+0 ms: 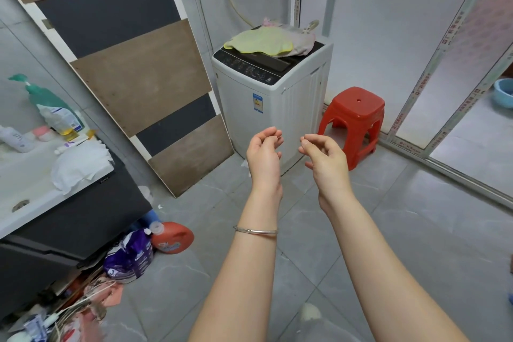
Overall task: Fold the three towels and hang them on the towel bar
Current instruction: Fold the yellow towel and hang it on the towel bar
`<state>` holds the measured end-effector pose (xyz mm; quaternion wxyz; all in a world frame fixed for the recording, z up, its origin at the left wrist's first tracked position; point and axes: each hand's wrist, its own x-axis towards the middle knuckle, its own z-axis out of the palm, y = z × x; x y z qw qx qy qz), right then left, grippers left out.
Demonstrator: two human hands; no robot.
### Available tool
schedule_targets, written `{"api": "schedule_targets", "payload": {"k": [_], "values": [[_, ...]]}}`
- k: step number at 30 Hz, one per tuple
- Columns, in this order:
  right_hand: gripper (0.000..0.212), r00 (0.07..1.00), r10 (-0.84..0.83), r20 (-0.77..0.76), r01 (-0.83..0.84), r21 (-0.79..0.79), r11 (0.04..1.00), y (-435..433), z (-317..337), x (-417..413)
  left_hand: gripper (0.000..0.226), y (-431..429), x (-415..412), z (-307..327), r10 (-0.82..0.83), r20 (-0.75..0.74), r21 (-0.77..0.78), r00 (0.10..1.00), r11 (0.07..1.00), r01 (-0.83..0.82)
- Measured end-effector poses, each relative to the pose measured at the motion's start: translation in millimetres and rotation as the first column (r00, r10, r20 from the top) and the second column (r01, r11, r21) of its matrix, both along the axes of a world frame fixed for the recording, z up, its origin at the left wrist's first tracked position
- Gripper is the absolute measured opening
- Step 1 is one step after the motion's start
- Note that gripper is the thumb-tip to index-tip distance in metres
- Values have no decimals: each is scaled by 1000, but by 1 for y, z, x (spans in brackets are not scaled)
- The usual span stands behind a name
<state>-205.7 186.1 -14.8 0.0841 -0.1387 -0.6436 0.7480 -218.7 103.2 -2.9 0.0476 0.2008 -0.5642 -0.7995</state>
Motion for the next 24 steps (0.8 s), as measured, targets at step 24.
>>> {"api": "schedule_targets", "payload": {"k": [24], "values": [[9, 996, 57, 73, -55, -25, 998, 67, -17, -133, 23, 66, -127, -16, 10, 40, 35, 999, 999, -11]]}}
